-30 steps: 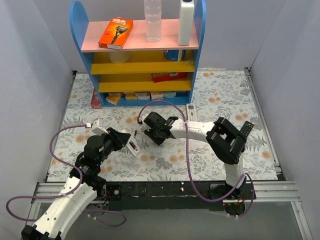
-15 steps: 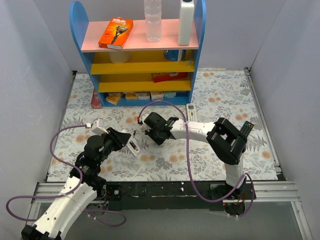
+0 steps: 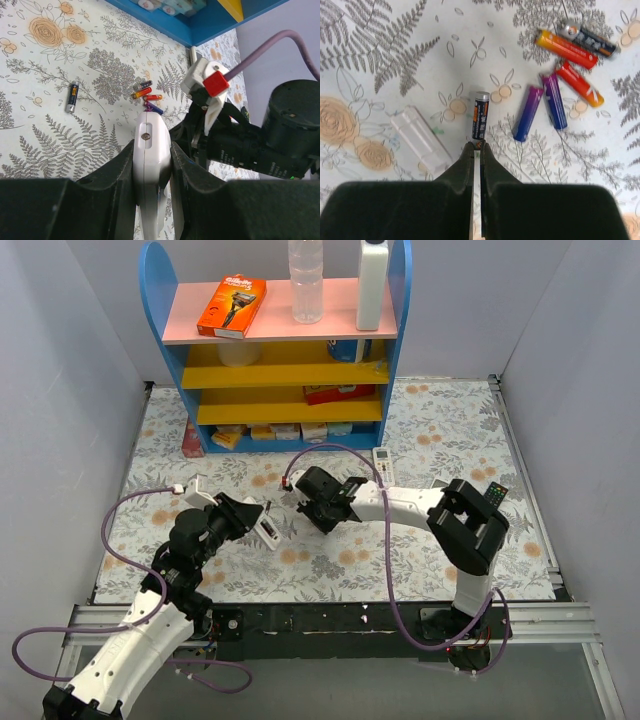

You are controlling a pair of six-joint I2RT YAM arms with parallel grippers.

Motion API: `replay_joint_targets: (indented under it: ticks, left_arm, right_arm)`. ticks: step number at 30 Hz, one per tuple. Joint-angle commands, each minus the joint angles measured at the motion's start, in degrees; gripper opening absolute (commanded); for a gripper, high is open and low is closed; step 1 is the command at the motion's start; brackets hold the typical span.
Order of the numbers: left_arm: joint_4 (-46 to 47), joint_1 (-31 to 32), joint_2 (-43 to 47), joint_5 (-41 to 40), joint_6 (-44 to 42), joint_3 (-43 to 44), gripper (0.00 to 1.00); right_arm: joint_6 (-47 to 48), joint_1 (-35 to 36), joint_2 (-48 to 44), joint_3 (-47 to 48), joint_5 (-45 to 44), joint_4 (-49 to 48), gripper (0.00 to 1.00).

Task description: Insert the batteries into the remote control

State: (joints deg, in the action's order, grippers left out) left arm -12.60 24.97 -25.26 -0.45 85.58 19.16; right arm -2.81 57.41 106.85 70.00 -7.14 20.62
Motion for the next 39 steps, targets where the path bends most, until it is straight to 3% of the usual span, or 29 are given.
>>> replay_joint_targets:
  ticks: [1, 15, 20, 39]
  left_arm:
    - [3.0, 0.2, -0.7, 0.0, -0.1, 0.7, 0.00]
    - [6.2, 0.3, -2.1, -4.4, -1.4, 1.1, 0.00]
    - [7.6, 0.2, -6.2, -1.8, -1.7, 3.0, 0.00]
    - [22.5, 0.2, -13.5, 6.6, -2.0, 0.0, 0.00]
  right_arm:
    - [-1.4, 0.0, -6.2, -2.5, 0.9, 0.4, 0.01]
    - [-4.2, 0.1, -14.8, -8.7, 2.7, -0.6, 0.01]
    - [-6.5, 0.0, -19.8, -11.9, 6.7, -1.6, 0.01]
    - [-8.2, 0.0, -27.1, -13.0, 3.1, -1.9, 0.01]
